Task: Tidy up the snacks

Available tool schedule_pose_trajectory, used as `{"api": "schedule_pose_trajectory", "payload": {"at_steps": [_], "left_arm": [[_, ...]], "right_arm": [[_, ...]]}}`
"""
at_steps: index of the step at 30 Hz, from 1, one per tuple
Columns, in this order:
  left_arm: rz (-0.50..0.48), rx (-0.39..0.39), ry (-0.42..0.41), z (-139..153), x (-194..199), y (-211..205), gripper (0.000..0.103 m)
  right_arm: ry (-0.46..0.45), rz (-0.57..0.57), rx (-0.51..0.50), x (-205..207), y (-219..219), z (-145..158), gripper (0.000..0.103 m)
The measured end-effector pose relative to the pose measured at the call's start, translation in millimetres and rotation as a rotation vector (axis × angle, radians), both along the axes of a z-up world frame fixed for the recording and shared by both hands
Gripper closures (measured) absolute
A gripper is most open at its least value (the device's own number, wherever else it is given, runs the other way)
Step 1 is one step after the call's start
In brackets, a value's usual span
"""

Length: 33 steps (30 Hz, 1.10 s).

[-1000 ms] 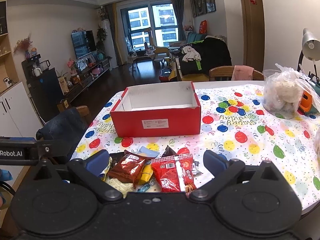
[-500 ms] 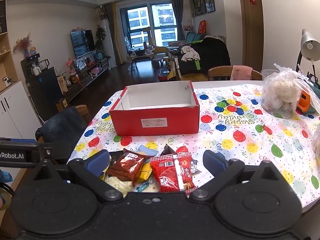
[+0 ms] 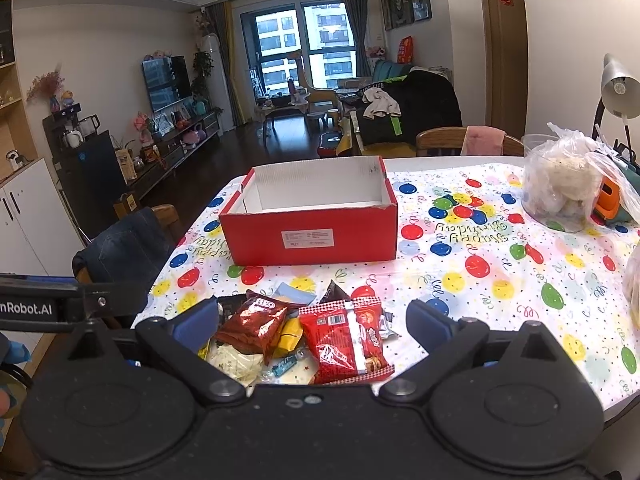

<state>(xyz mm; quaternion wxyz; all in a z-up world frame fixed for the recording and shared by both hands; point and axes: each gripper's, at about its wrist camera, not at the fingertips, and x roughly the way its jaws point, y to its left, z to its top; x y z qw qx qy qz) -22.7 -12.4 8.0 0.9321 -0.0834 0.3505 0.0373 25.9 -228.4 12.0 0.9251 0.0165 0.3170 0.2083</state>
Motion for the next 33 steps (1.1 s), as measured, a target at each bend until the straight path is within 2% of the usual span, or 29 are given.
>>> {"api": "schedule_pose_trajectory", "payload": {"at_steps": [22, 33], "left_arm": [[0.006, -0.021, 0.020, -4, 4, 6, 0.000], [0.032, -0.054, 0.092, -22, 21, 14, 0.000]], "right_arm": [[-0.004, 0.024, -0.004, 2, 6, 1, 0.006], [0.069, 0.046, -0.030, 34, 7, -27, 0.008]]}}
